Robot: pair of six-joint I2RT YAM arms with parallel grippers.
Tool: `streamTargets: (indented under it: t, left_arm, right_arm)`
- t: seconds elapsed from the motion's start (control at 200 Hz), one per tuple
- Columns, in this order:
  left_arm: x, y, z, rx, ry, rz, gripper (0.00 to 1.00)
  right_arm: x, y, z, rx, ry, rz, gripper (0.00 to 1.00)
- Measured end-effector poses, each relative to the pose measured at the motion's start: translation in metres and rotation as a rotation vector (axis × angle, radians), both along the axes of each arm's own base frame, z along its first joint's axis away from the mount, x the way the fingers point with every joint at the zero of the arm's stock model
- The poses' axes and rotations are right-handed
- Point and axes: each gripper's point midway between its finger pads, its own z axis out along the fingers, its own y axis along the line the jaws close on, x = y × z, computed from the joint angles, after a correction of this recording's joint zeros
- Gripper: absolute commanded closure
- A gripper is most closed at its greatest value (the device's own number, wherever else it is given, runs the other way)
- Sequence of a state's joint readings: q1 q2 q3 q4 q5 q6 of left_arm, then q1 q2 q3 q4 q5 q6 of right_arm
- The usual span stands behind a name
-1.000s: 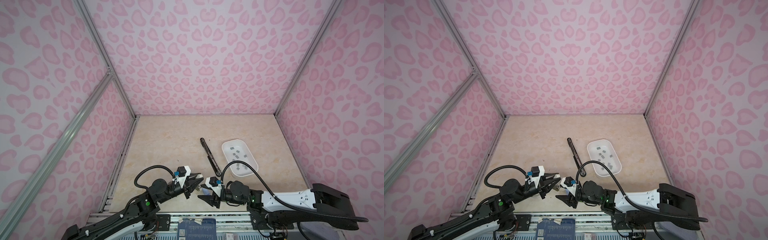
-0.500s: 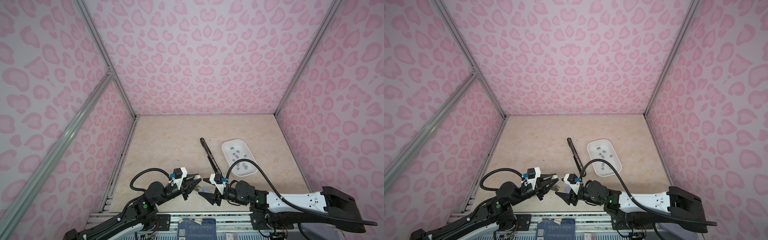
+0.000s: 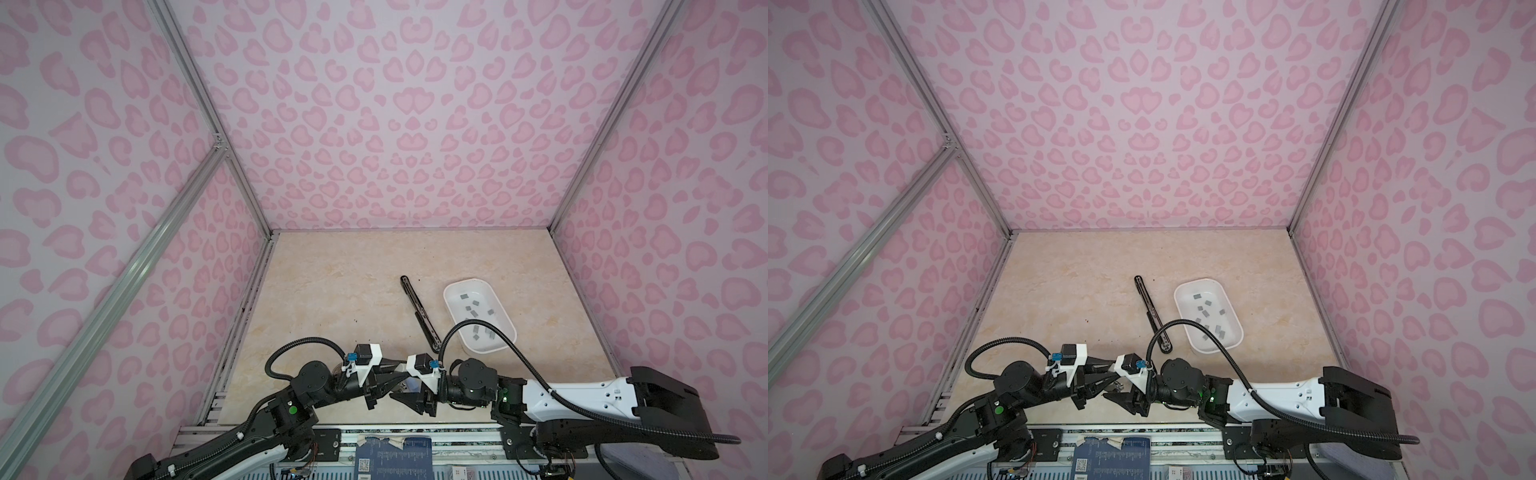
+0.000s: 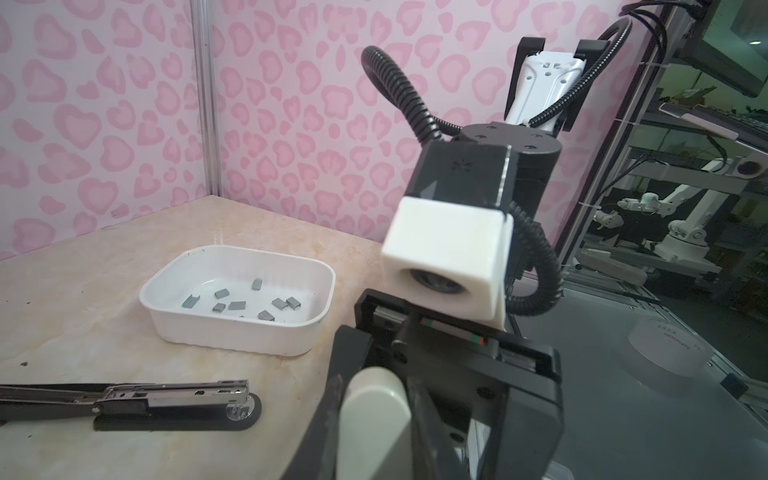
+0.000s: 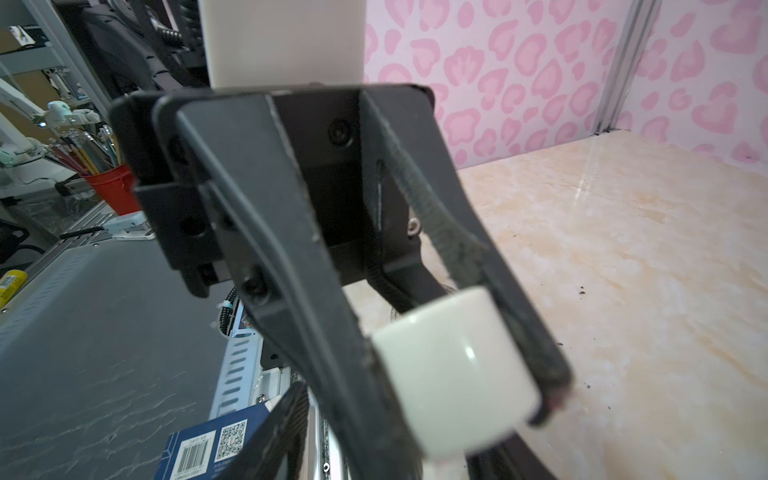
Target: Load the staples into the stapler
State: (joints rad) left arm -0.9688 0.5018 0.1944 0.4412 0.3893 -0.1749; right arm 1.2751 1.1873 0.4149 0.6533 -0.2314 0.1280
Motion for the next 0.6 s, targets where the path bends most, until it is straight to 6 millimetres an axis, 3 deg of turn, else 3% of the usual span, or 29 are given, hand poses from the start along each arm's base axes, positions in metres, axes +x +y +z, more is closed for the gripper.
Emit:
streamTargets:
  t: [0.415, 0.6]
  left_arm:
    - [-0.014, -0.001, 0.002, -0.012, -0.027, -0.077, 0.96]
    - [-0.016, -0.003, -0.002, 0.000, -0.019, -0.099, 0.96]
  right_arm:
    - [-0.019, -0.002, 0.012, 0.073, -0.003, 0.109, 0.47]
    - [-0.019, 0.001, 0.010, 0.069, 0.004, 0.114, 0.56]
